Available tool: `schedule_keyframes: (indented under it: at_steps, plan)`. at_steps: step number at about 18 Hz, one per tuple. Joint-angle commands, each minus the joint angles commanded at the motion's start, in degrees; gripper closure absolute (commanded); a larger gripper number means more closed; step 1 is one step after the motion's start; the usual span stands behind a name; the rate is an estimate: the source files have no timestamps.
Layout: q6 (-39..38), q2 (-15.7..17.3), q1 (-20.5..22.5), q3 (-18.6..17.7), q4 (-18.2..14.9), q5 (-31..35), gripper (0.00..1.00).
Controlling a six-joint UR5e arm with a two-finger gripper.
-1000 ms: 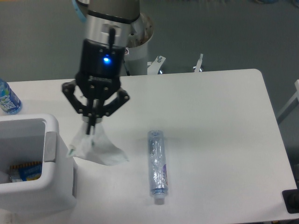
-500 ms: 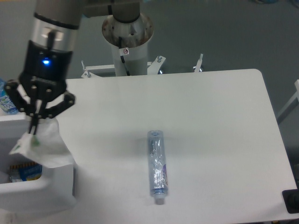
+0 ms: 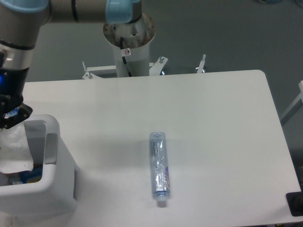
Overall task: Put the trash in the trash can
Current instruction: 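Lower the bag into the bin and open the gripper, then move the gripper over the clear water bottle and lower to its cap end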
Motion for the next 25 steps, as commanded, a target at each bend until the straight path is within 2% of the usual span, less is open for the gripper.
schedule_keyframes:
  at_steps: [4,8,10,14,16,18,21,25]
  plan:
    - [-0.52,0.52,2.45,0.09,0.27,0.44,0.0]
    - [-0.7,1.76,9.39,0.88,0.54,1.76,0.0]
    - [-0.52,1.76,13.34,0.88,0.62,4.73,0.0]
    - [0.09,0.88,17.92,-0.43,0.62,12.72,0.0]
    - [0.18,0.09,20.64,-1.57,0.54,15.55,0.0]
    - [1.84,-1.66,22.93,-2.98,0.62,15.73,0.0]
    - [6.05,-4.56,25.48,-3.16,0.62,15.82,0.0]
    - [13.27,-9.57,25.84,-3.25,0.1,15.82,0.0]
